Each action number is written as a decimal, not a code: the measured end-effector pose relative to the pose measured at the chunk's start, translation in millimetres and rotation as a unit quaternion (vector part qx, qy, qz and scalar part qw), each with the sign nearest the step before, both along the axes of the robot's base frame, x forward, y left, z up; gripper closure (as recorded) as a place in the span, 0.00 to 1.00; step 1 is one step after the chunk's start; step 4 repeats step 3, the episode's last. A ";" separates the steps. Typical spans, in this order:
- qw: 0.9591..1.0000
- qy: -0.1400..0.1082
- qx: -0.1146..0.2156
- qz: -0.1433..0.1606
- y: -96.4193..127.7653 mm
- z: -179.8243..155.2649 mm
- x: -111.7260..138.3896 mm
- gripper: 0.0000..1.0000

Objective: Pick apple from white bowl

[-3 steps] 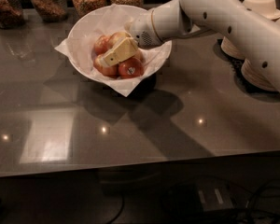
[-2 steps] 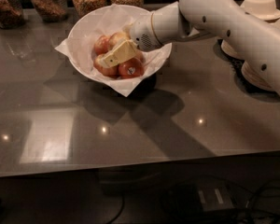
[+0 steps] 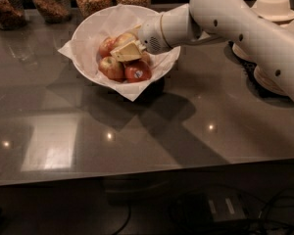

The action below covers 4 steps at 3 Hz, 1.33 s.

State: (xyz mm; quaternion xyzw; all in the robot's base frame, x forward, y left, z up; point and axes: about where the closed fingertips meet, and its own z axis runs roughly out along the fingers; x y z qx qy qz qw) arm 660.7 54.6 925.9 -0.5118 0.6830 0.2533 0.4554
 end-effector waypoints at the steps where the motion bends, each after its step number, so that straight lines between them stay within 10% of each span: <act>1: 1.000 -0.014 0.003 0.001 -0.7 8.3 1.5 0.79; 2: 0.999 -0.033 0.005 0.011 -1.5 26.7 0.5 0.99; 4: 0.998 -0.049 0.010 0.029 -4.0 51.5 -3.9 1.00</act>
Offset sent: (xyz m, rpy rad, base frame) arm 0.0006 -0.0084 0.0506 0.0153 -0.1146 0.0367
